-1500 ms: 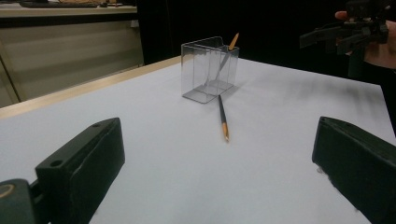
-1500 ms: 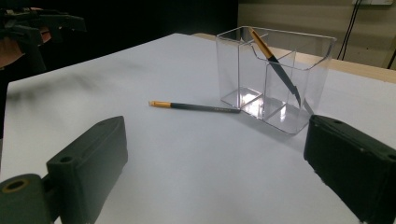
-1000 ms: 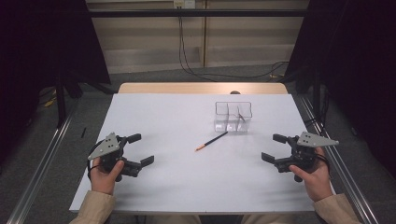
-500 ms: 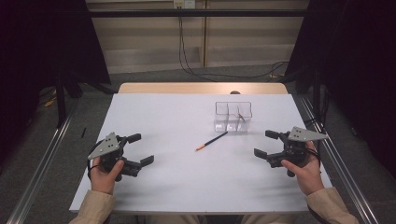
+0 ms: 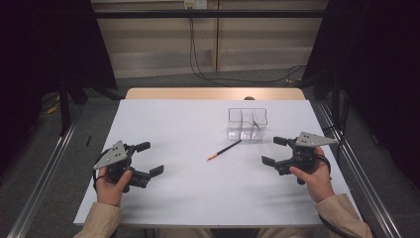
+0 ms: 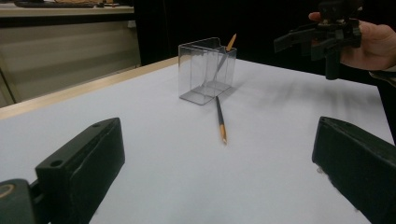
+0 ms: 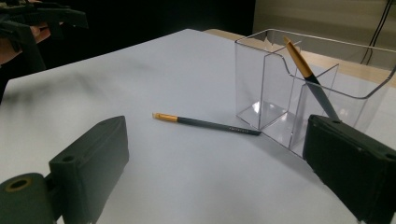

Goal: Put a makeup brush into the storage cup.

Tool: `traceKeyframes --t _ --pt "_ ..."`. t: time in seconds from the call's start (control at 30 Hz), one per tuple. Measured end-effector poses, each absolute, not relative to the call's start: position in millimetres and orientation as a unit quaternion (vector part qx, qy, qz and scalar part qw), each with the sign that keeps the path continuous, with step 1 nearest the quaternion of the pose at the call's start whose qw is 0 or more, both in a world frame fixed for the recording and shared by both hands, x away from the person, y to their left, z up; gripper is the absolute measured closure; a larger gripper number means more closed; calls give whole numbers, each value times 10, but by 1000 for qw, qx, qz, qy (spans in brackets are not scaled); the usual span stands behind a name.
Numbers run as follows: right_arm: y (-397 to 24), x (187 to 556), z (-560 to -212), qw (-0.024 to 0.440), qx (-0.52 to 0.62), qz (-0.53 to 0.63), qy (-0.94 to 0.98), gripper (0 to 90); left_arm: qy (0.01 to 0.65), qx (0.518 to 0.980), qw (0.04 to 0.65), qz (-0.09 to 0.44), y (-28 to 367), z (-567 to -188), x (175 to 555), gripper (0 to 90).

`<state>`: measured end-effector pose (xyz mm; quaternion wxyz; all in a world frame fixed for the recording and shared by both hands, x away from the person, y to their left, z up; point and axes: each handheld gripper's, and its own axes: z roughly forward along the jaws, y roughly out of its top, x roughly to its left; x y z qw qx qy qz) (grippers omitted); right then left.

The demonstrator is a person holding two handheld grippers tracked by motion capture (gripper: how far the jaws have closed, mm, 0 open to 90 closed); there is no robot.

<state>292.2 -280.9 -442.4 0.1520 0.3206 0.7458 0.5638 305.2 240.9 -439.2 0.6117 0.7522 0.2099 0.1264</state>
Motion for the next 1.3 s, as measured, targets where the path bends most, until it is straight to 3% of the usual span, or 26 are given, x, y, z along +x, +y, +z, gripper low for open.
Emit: traceKeyframes --t 1.3 --pt "-2381 3172 -4464 128 292 558 767 67 207 755 609 126 2403 -4391 3043 24"
